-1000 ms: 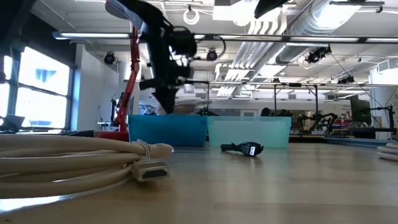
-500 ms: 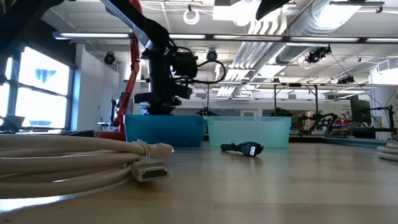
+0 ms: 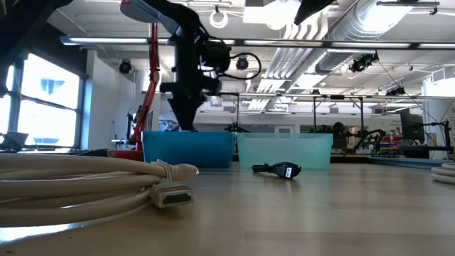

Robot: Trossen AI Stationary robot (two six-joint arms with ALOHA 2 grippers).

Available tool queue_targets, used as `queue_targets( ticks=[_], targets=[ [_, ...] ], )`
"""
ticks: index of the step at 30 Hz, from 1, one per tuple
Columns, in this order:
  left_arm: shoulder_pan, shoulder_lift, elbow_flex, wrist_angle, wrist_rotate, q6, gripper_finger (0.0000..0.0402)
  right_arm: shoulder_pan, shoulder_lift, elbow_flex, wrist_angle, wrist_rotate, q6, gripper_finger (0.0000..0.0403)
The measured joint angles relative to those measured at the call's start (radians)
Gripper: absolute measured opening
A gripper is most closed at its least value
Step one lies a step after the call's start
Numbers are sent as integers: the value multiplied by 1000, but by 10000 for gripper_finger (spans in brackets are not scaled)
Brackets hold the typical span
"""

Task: Pick & Place USB Port
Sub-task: Put the white HDMI cable into the blue bin, then put the black USB cable into the green bin

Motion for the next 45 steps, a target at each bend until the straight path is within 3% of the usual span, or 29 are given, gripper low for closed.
queue_targets(
  ticks=[6, 12, 17, 20, 23, 27, 31, 38, 41, 45],
  targets=[
    [-58, -1, 94, -222, 30, -56, 156, 0, 0, 0, -18, 1, 2, 183],
    [-193, -2, 99, -410, 32, -133, 157, 0, 0, 0, -54, 2, 26, 183],
    [-370, -2, 97, -454, -89, -222, 157, 0, 0, 0, -76, 3, 41, 183],
    [-481, -26, 63, -452, -168, -259, 156, 0, 0, 0, -91, 3, 50, 183],
    [-572, -67, -4, -449, -170, -299, 154, 0, 0, 0, -105, 3, 58, 183],
    [-640, -168, -133, -415, -232, -464, 154, 0, 0, 0, -115, 3, 69, 183],
    [-649, -337, -315, -356, -276, -614, 154, 0, 0, -32, -81, 4, 59, 183],
    [-517, -671, -630, -34, -142, -718, 154, 0, 1, -134, 30, -7, 17, 183],
    [-452, -758, -723, 23, -64, -769, 153, 0, 1, -150, 72, -12, 13, 183],
    [-386, -813, -816, 31, -44, -851, 154, 0, 0, -157, 106, -40, 6, 183]
  ],
)
